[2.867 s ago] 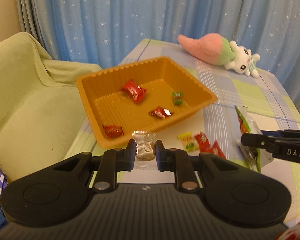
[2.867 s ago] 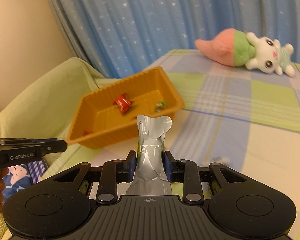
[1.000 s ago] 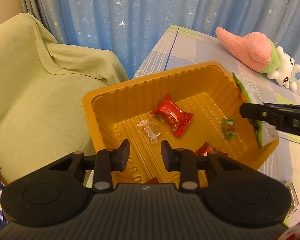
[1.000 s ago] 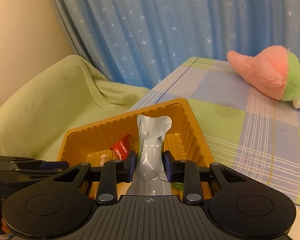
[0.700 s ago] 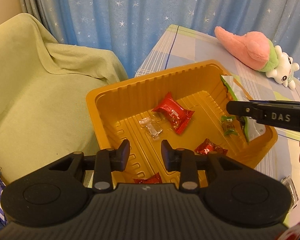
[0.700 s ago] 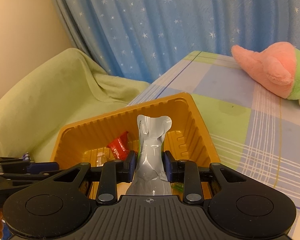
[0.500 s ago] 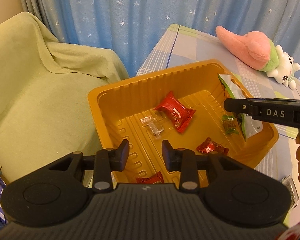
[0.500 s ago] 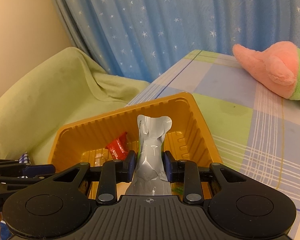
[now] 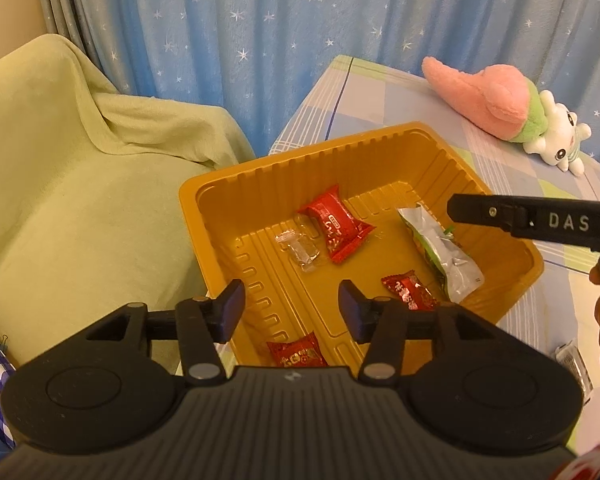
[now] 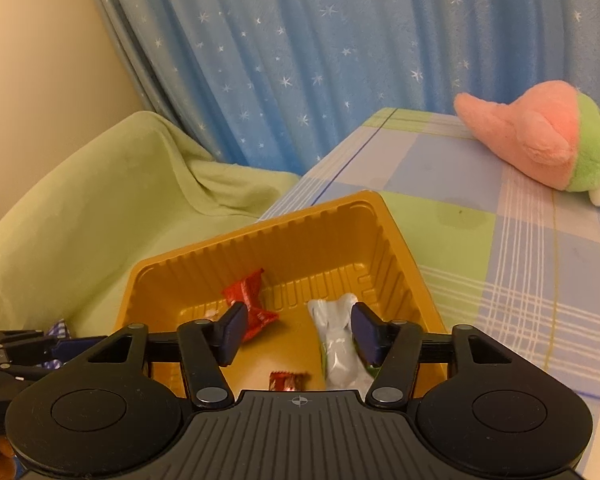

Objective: Organize snacks
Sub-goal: 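Lift both open tools away from the tray toward the remaining snacks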

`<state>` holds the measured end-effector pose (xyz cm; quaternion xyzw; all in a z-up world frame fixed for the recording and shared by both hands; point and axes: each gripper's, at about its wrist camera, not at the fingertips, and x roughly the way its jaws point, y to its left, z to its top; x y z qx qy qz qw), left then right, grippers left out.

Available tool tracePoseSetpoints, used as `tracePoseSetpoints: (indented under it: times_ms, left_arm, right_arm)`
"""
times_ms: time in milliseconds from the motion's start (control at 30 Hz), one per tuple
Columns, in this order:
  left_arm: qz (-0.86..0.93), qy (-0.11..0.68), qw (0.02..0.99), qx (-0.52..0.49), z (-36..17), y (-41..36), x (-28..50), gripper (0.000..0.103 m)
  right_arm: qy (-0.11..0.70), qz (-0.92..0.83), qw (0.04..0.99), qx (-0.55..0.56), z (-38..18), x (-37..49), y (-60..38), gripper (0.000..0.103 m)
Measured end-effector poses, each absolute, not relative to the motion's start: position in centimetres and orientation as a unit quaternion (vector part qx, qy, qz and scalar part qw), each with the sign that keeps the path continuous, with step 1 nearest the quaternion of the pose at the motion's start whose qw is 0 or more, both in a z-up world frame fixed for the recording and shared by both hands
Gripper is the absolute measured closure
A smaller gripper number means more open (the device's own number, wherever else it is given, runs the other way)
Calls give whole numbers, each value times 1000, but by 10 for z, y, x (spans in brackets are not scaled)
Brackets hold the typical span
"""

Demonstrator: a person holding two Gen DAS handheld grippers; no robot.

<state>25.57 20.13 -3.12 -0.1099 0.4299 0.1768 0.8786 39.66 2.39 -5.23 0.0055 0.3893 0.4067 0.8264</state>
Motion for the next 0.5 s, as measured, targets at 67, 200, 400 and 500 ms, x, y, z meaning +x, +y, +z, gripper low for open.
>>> tracePoseSetpoints:
  times_ms: [67, 200, 400, 500]
  left_arm:
    - [177, 426, 880, -109, -28, 198, 251, 53]
    - [178, 418, 884, -109, -19, 188, 239, 45]
    - [175, 409, 888, -115, -7, 168, 217, 36]
    - [172, 407, 890, -111, -2, 154, 204, 33]
  right_arm:
    - [389, 407, 827, 8, -49, 390, 18, 40]
    - [385, 408, 828, 15, -41, 373, 3, 33]
    - [383, 403, 831, 34, -33, 341, -30, 27]
    - [387, 397, 831, 40, -32, 323, -50, 25]
